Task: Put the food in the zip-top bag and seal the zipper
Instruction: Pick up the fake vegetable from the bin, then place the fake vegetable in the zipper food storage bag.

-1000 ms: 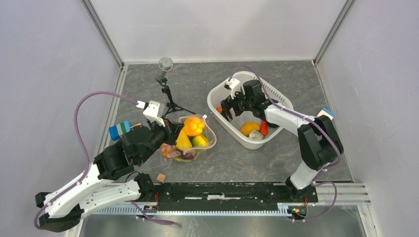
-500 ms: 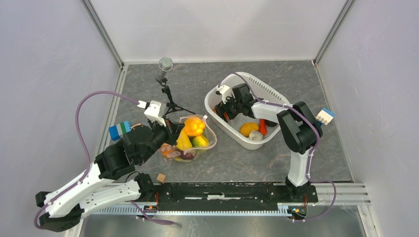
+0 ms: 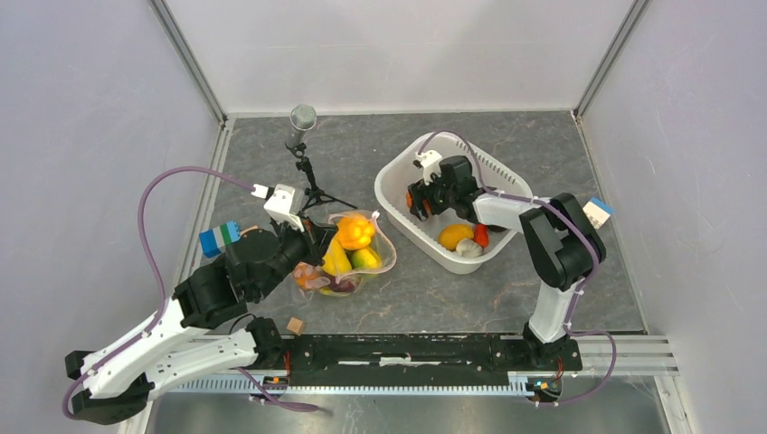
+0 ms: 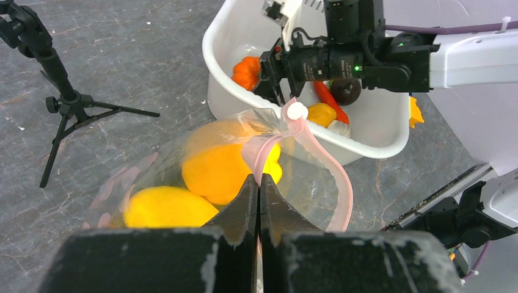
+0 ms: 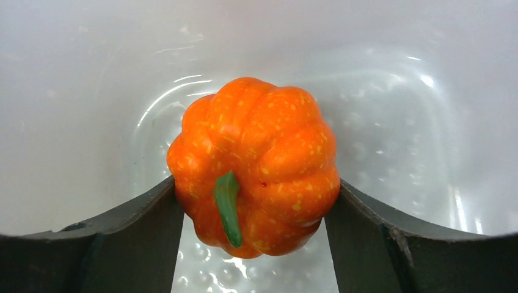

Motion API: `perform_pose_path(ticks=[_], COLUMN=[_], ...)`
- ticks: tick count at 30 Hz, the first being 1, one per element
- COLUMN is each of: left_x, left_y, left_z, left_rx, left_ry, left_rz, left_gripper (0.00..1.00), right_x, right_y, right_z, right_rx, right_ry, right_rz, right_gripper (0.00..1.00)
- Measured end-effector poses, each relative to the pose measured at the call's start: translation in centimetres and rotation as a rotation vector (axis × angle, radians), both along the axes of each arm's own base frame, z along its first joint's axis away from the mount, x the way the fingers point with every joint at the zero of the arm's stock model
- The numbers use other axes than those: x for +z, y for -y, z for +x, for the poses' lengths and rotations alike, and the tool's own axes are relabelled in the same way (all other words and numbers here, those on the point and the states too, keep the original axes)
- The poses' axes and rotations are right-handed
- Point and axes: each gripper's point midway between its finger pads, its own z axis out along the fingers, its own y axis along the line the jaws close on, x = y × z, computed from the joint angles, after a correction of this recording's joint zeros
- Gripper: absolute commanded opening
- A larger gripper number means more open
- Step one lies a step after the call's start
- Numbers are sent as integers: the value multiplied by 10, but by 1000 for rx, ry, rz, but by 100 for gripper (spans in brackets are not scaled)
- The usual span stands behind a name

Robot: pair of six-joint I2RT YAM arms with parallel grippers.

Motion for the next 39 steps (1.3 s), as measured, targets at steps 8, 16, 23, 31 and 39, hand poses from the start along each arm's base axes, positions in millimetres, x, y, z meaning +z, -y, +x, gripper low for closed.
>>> perform_pose_path(ticks=[8, 16, 23, 31, 39], left_x=[1, 1, 1, -3, -6], left_y=[-1, -1, -1, 2, 6], left_z=[-1, -1, -1, 1, 3], left_rx=[0, 0, 0, -1, -5], left_ry=[3, 3, 3, -6, -16], left_rz=[-5, -5, -4, 10, 23], left_gripper=[4, 4, 4, 4, 5], right_x=[45, 118, 167, 231, 232], right_y=[30, 35, 14, -50, -98], right_z=[3, -12, -58, -162, -238], right_rx=[-88, -99, 60, 432, 695], right_ry=[91, 235, 287, 378, 372], right_rz=[42, 187, 378, 552, 520], right_gripper=[28, 30, 34, 35, 34])
